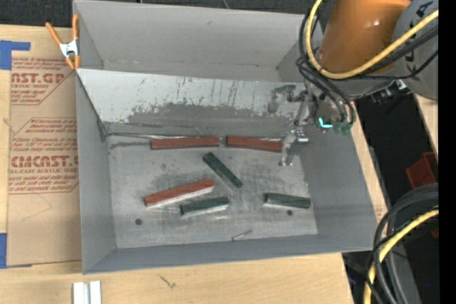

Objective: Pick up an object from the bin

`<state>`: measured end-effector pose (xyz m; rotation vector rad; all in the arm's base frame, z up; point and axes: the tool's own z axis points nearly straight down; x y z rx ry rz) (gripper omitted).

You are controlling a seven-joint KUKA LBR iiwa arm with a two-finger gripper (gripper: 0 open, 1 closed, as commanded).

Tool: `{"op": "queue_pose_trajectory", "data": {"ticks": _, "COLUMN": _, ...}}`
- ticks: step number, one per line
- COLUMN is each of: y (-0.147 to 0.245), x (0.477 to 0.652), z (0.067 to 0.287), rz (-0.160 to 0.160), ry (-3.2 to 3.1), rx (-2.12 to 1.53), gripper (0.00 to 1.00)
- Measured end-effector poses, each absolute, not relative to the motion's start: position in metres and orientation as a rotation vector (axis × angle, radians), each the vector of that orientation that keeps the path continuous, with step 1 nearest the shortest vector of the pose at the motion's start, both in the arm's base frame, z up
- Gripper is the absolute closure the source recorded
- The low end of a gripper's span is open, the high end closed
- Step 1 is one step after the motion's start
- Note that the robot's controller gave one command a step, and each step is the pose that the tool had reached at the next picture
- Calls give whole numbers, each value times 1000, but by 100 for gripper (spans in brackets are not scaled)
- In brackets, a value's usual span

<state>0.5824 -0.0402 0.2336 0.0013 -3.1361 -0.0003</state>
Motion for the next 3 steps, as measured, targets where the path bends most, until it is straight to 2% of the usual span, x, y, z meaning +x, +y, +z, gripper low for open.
{"op": "queue_pose_trajectory", "data": {"ticks": 1, "y": -40, "x": 584, "z": 239, "rz": 0, "ry": -3144, "rx": 2, "gripper": 0}}
{"op": "queue_pose_trajectory", "data": {"ticks": 2, "y": -80, "x": 556, "z": 171, "rz": 1, "ry": -3148, "rx": 21, "gripper": 0}}
{"op": "queue_pose_trajectory", "data": {"ticks": 3, "y": -80, "x": 539, "z": 131, "rz": -1, "ry": -3136, "rx": -201, "gripper": 0}}
